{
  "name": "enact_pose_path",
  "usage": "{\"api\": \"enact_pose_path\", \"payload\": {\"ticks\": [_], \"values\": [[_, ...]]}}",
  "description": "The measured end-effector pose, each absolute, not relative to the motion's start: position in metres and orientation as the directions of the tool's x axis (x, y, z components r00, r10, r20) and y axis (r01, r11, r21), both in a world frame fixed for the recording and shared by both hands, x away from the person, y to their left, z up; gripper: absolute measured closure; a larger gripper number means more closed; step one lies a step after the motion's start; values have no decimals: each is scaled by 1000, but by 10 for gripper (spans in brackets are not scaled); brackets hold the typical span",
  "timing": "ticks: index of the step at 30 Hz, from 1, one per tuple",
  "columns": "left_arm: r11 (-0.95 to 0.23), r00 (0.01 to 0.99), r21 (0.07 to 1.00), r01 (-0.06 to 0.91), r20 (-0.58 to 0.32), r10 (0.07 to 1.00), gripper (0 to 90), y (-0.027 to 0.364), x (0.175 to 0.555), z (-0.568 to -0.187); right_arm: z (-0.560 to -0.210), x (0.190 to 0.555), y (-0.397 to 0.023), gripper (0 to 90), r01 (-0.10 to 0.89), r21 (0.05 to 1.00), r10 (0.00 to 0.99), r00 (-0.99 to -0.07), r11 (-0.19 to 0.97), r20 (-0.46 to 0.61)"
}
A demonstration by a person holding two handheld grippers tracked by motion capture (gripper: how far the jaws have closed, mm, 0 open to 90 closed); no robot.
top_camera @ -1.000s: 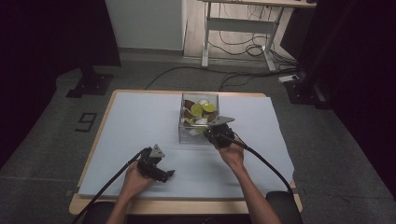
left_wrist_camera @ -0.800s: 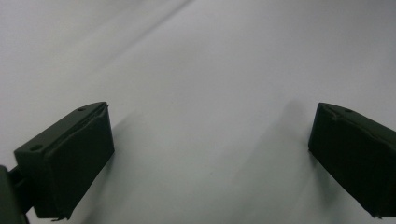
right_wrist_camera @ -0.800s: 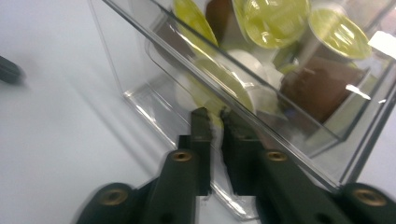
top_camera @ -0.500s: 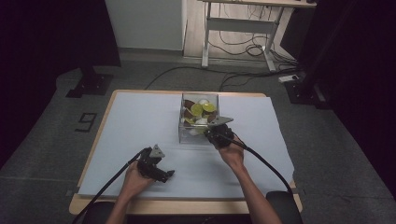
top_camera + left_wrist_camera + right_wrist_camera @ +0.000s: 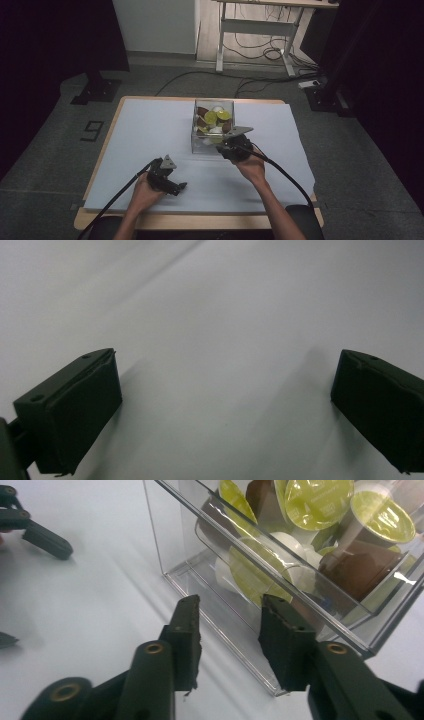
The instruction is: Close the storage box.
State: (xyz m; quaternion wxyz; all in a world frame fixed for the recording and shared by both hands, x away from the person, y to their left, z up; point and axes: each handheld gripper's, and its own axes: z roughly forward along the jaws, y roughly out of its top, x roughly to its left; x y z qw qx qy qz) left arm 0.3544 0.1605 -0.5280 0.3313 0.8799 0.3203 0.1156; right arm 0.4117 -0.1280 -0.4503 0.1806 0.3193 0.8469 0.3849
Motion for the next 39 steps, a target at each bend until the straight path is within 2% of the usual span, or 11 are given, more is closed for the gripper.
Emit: {"api": "enact_pose_path", "payload": {"ticks": [1,7,17,28,29,39], "values": [[-575,768,657,487,-9,640,0,161,354,-528,-448,410,-129,542,399,768,675,-736,501,-58],[-578,769,655,486,-7,639,0,161,354,-528,-447,405,-130,437,401,750,664,-744,526,-69],[-578,769,655,487,-8,639,0,161,354,-528,-444,398,-137,358,397,748,657,-751,531,-68],[-578,769,655,487,-8,640,0,161,354,-528,-439,392,-150,182,413,743,663,-747,527,-55],[-577,769,655,488,-8,640,0,161,354,-528,-439,391,-152,146,415,743,665,-745,525,-54],[-577,768,655,488,-8,640,0,160,354,-528,-431,381,-161,133,397,746,678,-728,535,-100]]}}
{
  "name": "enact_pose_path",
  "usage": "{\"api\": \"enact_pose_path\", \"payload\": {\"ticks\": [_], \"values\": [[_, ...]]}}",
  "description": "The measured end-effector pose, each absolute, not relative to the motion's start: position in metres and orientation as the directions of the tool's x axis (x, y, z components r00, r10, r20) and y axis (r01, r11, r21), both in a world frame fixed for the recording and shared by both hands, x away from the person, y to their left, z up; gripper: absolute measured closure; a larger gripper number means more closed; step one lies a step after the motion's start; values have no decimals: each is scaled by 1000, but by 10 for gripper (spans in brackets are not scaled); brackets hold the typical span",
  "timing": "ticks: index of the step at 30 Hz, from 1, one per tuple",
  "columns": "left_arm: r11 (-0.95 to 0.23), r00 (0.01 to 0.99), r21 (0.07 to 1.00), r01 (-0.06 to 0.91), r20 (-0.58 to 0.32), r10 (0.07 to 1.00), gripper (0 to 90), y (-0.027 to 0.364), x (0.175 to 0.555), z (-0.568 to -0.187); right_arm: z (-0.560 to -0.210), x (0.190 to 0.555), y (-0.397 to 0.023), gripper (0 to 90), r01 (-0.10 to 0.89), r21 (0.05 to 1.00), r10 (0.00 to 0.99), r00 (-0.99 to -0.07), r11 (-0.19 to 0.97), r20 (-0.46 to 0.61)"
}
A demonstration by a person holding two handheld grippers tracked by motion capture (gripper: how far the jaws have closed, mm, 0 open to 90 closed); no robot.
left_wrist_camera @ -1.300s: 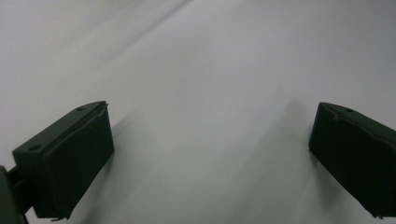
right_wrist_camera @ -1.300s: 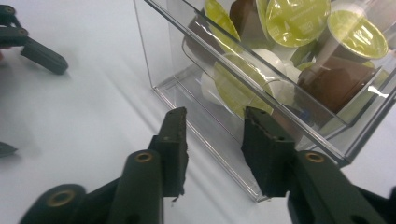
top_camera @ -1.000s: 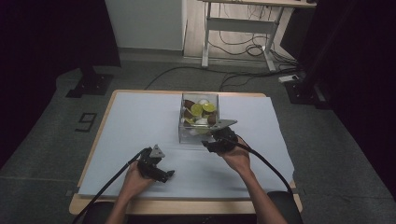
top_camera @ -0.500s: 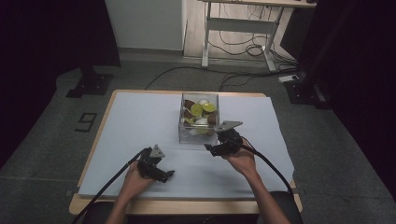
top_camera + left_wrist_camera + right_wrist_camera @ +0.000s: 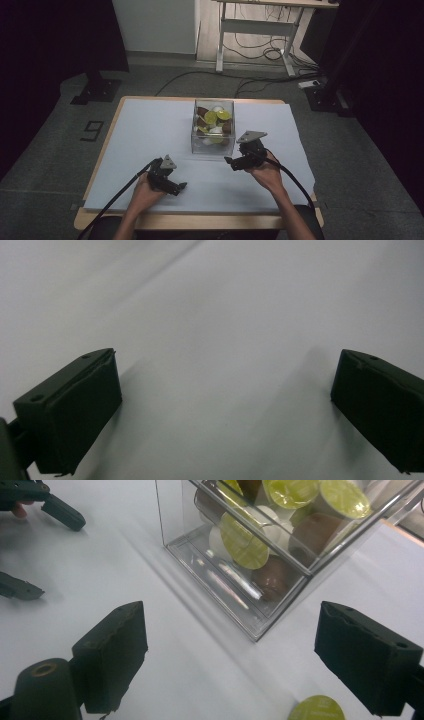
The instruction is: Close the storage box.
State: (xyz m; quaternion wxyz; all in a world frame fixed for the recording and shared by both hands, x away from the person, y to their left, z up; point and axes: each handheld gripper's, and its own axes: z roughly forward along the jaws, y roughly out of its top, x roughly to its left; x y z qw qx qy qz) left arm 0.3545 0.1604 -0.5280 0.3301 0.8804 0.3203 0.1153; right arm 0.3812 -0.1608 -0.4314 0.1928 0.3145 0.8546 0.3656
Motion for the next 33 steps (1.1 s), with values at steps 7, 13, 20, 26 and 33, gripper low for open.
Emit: {"api": "enact_pose_path", "payload": {"ticks": [7,13,20,26,33], "values": [[-577,769,655,487,-8,640,0,160,354,-528,-429,376,-175,84,401,733,690,-712,549,-127],[-577,768,656,487,-8,640,0,160,354,-528,-430,372,-188,52,415,733,706,-698,539,-124],[-577,768,655,488,-8,640,0,160,354,-528,-431,367,-203,26,427,742,727,-676,518,-118],[-577,768,655,488,-8,640,0,160,354,-528,-432,363,-214,10,437,747,744,-658,501,-115],[-577,769,655,487,-7,640,0,160,354,-528,-437,361,-223,0,436,747,752,-647,501,-127]]}}
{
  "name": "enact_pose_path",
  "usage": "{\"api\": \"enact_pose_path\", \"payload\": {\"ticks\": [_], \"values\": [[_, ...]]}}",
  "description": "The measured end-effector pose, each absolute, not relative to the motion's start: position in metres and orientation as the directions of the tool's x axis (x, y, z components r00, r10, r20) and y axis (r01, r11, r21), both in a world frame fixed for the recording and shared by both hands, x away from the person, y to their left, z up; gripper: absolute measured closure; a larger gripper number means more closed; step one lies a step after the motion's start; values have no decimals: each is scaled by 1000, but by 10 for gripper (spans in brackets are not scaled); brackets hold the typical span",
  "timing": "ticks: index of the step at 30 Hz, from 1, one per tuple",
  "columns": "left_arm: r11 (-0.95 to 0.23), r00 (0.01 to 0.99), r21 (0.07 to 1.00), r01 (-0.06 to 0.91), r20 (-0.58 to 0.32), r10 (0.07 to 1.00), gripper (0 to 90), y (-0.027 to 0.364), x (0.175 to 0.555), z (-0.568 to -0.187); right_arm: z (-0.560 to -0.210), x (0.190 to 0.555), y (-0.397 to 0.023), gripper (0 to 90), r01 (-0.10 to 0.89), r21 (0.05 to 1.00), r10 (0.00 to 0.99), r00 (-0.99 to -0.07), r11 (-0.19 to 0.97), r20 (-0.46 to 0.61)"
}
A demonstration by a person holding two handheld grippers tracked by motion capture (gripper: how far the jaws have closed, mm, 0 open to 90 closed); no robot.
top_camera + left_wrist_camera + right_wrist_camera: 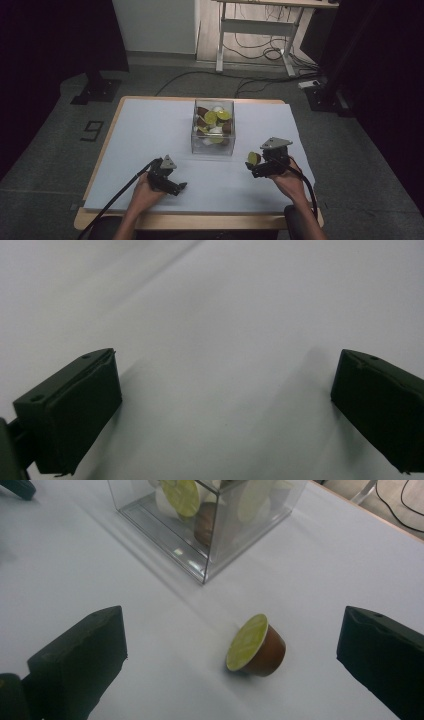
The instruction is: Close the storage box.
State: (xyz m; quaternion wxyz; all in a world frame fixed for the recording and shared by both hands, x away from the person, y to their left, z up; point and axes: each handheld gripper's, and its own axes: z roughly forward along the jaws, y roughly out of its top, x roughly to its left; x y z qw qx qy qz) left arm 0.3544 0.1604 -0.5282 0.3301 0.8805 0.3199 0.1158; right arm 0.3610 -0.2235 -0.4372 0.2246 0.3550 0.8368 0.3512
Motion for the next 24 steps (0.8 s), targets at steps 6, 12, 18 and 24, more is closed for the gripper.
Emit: {"api": "enact_pose_path", "payload": {"ticks": [6,12,18,24], "values": [[-576,768,656,487,-8,641,0,160,354,-528,-451,360,-230,0,462,734,769,-627,497,-126],[-576,768,656,487,-7,641,0,160,354,-528,-468,363,-238,0,504,722,793,-601,475,-102],[-575,767,657,488,-8,642,0,160,354,-528,-480,366,-246,0,521,729,809,-583,444,-76],[-575,767,656,488,-7,642,0,160,354,-528,-497,369,-247,0,550,698,810,-582,460,-74]]}}
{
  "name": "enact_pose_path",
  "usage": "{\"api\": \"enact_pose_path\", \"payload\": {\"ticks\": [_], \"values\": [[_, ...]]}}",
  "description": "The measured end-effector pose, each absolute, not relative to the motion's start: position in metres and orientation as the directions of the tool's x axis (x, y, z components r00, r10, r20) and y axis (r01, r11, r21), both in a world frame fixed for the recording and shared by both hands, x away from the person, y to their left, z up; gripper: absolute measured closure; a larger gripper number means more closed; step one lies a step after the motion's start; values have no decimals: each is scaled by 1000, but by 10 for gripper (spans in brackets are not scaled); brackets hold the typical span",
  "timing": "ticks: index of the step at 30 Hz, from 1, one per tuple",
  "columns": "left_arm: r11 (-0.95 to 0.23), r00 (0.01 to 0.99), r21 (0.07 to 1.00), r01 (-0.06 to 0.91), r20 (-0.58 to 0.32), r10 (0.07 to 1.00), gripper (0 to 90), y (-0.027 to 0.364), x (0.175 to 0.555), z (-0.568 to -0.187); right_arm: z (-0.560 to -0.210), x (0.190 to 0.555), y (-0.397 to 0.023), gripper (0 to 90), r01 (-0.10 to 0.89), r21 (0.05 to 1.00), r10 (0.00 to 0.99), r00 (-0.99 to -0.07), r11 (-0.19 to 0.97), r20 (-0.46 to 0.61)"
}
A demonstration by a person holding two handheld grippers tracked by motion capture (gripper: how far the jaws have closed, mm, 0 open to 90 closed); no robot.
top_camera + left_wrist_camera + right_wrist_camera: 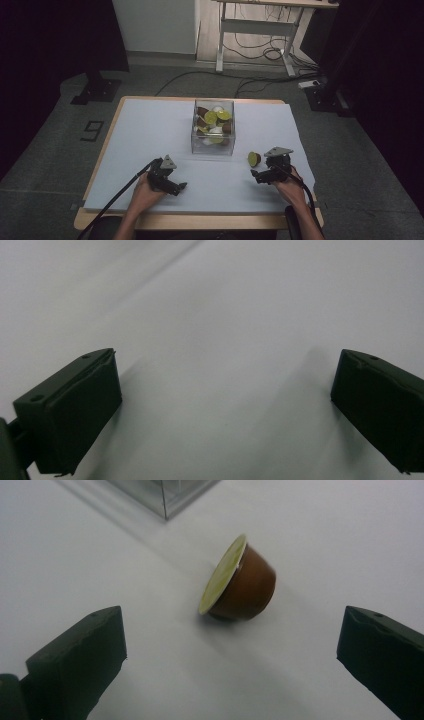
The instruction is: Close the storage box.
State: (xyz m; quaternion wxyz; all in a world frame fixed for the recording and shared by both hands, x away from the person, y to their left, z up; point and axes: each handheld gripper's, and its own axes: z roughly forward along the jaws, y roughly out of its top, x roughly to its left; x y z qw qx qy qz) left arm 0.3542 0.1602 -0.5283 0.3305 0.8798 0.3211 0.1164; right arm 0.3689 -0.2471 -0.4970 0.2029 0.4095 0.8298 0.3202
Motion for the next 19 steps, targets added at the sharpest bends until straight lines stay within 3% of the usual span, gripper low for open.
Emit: {"api": "enact_pose_path", "payload": {"ticks": [13,19], "values": [[-575,767,657,487,-7,642,0,160,354,-528,-524,371,-243,0,607,622,797,-602,494,-46],[-576,767,657,486,-5,641,0,160,354,-529,-529,370,-247,0,618,642,807,-591,454,0]]}}
